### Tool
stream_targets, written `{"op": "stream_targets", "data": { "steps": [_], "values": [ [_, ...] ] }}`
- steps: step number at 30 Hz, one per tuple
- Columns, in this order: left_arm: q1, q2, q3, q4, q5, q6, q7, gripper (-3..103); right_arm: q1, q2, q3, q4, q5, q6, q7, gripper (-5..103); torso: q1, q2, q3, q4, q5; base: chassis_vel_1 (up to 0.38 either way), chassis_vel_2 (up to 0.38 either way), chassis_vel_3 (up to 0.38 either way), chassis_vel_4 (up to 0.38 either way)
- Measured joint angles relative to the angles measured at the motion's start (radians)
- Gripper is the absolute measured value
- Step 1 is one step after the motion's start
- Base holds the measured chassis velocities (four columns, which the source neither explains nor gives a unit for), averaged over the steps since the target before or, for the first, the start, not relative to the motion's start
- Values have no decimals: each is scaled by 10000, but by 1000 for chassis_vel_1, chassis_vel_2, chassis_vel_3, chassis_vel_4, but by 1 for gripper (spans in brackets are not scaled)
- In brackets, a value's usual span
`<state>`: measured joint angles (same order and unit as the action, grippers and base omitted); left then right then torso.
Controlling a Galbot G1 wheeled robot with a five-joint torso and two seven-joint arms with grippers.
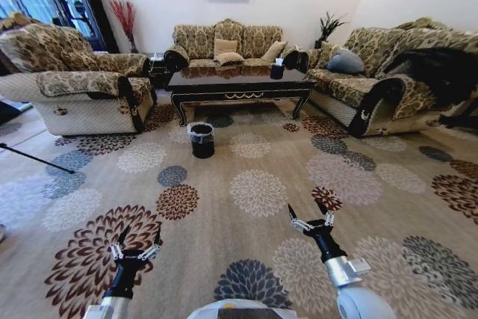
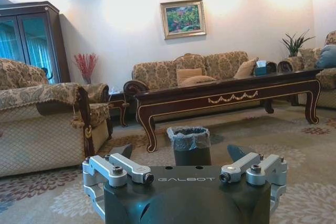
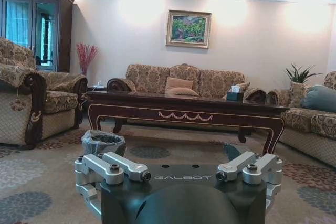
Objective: Move to the front of the table and pick up the trash from the floor, then place it into the trash bin.
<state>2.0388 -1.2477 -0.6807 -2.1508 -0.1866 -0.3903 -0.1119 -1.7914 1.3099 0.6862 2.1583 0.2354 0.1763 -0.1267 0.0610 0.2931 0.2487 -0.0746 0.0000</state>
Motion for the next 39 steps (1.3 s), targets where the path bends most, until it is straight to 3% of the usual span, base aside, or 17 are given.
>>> {"op": "stream_targets", "data": {
  "steps": [39],
  "values": [
    [0, 0, 0, 0, 0, 0, 0, 100, 0, 0, 0, 0, 0, 0, 0, 100, 533, 1578, 1044, 0, 0, 0, 0, 0, 0]
  ]
}}
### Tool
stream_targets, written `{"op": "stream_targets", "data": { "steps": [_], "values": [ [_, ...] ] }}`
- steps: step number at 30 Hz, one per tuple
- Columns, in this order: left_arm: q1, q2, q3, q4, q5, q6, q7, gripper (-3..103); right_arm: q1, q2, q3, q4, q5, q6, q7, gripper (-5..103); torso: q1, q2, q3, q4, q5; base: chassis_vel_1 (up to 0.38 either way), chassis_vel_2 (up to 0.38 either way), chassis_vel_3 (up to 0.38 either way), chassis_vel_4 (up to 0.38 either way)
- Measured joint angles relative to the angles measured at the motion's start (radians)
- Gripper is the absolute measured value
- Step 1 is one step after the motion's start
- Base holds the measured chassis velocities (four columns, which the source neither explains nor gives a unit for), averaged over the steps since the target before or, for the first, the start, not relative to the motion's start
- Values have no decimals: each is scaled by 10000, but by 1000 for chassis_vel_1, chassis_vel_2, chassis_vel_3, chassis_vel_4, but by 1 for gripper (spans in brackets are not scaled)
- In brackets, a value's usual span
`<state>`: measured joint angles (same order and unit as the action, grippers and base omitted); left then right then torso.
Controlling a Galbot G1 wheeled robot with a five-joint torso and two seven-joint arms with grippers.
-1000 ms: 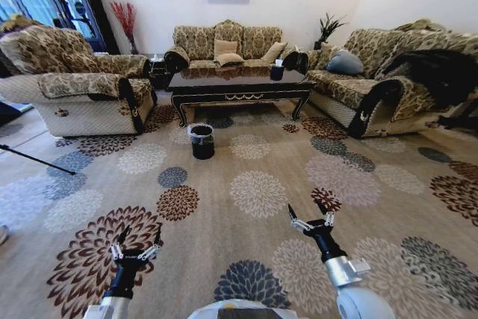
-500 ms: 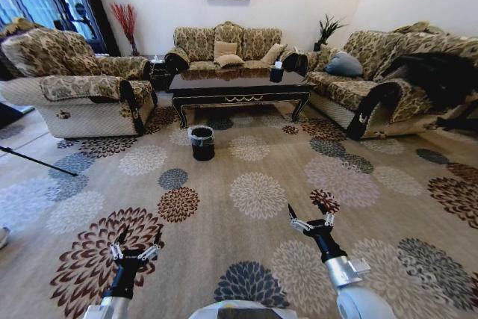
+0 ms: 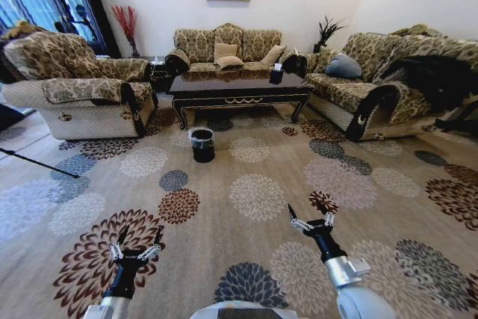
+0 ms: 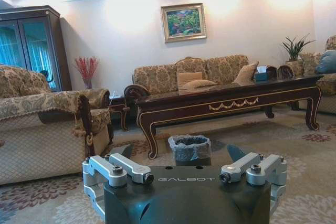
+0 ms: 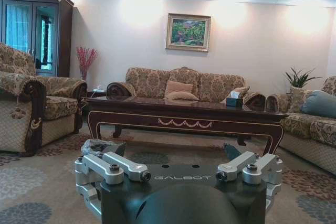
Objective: Move to the front of the table and pick up the trash from the floor, then place it into the trash bin.
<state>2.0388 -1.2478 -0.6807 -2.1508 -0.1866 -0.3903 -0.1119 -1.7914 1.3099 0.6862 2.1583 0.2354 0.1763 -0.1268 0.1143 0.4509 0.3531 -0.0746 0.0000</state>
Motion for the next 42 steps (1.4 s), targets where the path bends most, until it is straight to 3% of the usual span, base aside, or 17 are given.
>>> {"op": "stream_targets", "data": {
  "steps": [33, 42],
  "values": [
    [0, 0, 0, 0, 0, 0, 0, 100, 0, 0, 0, 0, 0, 0, 0, 100, 529, 1361, 834, 0, 0, 0, 0, 0, 0],
    [0, 0, 0, 0, 0, 0, 0, 100, 0, 0, 0, 0, 0, 0, 0, 100, 606, 1556, 950, 0, 0, 0, 0, 0, 0]
  ]
}}
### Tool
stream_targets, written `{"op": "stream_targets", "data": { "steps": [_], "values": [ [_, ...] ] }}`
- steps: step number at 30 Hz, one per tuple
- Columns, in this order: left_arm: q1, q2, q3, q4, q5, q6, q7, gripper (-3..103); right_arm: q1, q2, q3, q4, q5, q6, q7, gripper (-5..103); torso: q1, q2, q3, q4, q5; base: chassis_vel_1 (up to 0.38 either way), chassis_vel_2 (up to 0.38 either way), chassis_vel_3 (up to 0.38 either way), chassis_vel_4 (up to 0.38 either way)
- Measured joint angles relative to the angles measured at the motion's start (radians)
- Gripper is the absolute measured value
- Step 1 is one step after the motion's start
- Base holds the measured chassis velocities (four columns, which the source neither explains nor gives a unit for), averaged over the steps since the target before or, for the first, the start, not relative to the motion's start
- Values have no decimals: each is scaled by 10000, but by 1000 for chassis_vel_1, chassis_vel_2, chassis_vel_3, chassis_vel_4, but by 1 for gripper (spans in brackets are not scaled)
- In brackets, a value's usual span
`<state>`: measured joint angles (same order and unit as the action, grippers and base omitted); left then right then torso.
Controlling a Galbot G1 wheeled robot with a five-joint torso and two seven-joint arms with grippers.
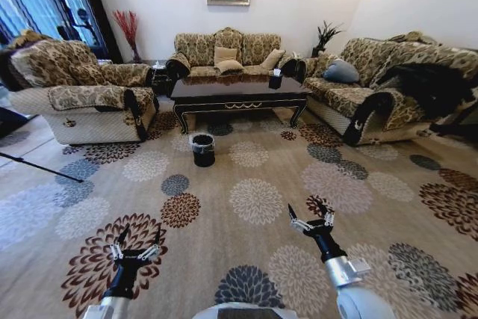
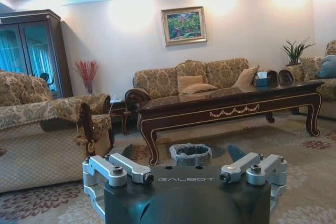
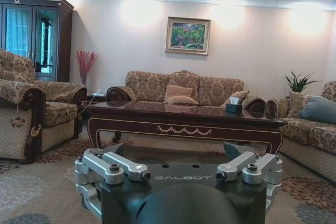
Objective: Move to the front of the table and pick up the trash from the floor, then place it into the trash bin.
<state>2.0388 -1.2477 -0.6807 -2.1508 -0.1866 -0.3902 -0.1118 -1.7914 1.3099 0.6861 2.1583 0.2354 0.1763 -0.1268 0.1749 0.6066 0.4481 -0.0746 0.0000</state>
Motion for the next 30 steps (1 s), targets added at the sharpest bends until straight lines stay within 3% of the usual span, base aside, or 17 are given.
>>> {"op": "stream_targets", "data": {
  "steps": [30],
  "values": [
    [0, 0, 0, 0, 1, 0, -1, 100, 0, 0, 0, 0, 0, 0, 0, 100, 203, 497, 292, -1, -1, 0, 0, 0, 0]
  ]
}}
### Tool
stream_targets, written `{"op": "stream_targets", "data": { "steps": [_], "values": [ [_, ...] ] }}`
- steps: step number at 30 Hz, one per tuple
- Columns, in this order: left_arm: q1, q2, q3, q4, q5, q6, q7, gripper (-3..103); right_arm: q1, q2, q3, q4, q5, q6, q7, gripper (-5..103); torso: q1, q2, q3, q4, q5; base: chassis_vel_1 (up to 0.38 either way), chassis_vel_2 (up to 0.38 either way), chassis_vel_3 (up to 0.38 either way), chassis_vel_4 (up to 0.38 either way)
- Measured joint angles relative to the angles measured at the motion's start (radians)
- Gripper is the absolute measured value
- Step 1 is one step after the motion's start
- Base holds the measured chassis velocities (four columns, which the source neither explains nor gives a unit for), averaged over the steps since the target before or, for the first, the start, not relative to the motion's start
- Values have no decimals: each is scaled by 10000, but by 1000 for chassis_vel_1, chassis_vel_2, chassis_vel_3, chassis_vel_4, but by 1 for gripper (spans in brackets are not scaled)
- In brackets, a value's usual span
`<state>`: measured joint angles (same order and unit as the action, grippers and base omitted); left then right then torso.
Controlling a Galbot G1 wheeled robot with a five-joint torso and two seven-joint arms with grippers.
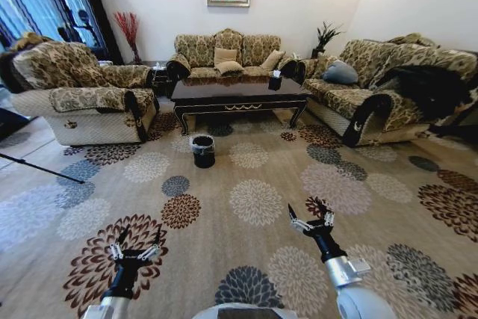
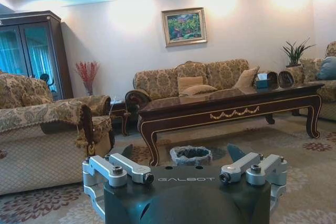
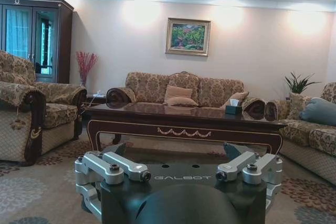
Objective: Move to the front of the table and pick up the trash from the floor, then place it into the trash bin.
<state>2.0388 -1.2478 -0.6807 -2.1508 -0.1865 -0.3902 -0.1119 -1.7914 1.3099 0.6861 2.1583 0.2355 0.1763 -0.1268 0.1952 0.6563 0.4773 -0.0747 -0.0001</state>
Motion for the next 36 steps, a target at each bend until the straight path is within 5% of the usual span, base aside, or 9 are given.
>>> {"op": "stream_targets", "data": {
  "steps": [36],
  "values": [
    [0, 0, 0, 0, 0, -1, 0, 100, 0, 0, 0, 0, -1, 0, 0, 100, 305, 692, 382, -1, 1, 0, 0, 0, 0]
  ]
}}
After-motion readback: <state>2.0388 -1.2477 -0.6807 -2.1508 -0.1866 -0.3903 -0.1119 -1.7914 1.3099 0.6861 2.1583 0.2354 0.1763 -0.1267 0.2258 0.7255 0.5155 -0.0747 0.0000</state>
